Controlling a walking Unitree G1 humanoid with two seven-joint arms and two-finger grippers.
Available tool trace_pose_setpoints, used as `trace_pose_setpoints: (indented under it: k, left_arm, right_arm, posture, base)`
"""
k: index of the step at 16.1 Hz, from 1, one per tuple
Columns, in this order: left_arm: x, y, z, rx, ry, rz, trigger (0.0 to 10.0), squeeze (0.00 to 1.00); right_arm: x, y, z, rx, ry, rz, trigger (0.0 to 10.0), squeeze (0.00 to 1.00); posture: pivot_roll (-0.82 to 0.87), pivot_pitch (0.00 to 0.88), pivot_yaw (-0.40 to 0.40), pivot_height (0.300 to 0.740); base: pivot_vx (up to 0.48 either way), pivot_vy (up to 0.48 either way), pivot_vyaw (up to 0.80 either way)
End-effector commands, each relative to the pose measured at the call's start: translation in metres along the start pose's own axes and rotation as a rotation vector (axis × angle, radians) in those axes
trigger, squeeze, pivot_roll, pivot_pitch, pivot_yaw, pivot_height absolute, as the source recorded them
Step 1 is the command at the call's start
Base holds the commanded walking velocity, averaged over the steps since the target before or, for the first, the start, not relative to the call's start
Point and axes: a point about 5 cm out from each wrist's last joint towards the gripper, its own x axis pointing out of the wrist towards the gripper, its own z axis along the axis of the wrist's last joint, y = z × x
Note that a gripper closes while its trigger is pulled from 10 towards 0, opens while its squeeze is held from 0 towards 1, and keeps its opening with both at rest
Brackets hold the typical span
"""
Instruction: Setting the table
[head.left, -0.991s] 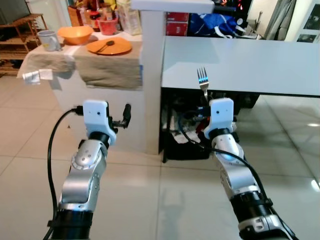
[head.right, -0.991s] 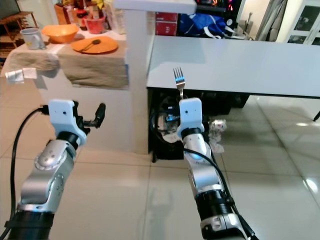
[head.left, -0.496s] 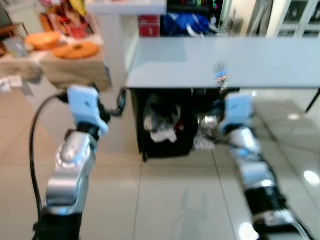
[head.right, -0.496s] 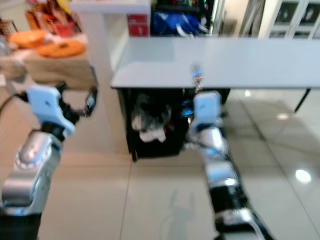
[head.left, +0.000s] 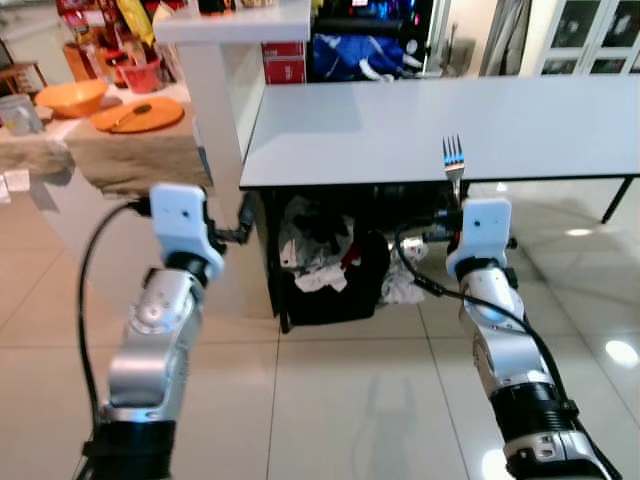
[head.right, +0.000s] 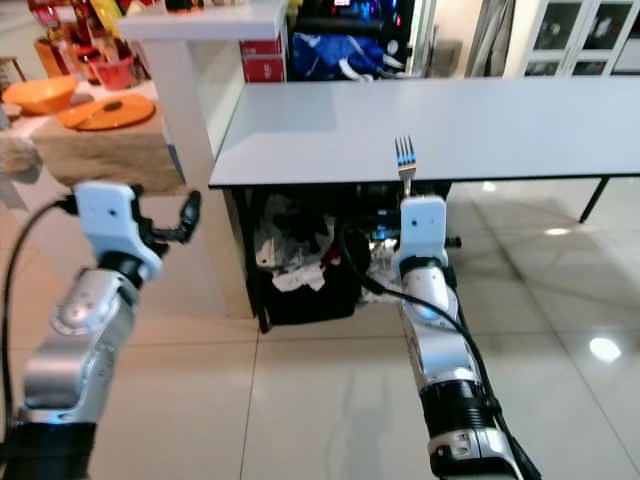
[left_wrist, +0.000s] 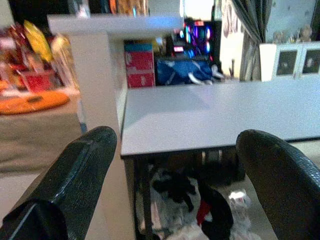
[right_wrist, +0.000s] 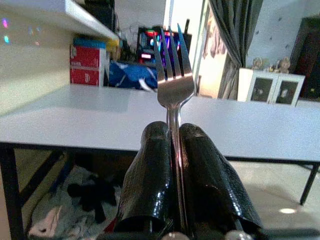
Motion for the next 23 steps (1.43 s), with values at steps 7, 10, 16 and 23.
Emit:
trace_pose_setpoints:
  k: [7, 10, 16, 23]
  left_arm:
    - [-0.002, 0.003, -0.012, -0.002, 0.05, 0.019, 10.0, 0.0]
    - [0.001, -0.001, -0.012, 0.016, 0.046, -0.009, 10.0, 0.0]
    - [0.005, -0.006, -0.015, 0.018, 0.05, -0.033, 10.0, 0.0]
    - [0.005, -0.005, -0.024, -0.021, 0.077, -0.011, 10.0, 0.0]
  right_arm:
    - [-0.009, 0.014, 0.001, 0.041, -0.008, 0.04, 0.0, 0.0]
    - [-0.01, 0.018, 0.003, 0.043, -0.017, 0.051, 0.0, 0.0]
    - [-0.009, 0.021, 0.004, 0.044, -0.018, 0.061, 0.0, 0.0]
    - [-0.012, 0.024, 0.0, 0.058, 0.001, 0.071, 0.0, 0.0]
  posture:
    - [-0.1, 0.0, 0.06, 0.74]
    - [-0.1, 0.0, 0.063, 0.74]
    - [-0.11, 0.0, 0.069, 0.74]
    - [-0.12, 0.0, 0.065, 0.74]
  base:
    - [0.468, 0.0, 0.0]
    - [0.467, 0.0, 0.0]
    - [0.472, 0.0, 0.0]
    - [0.476, 0.0, 0.0]
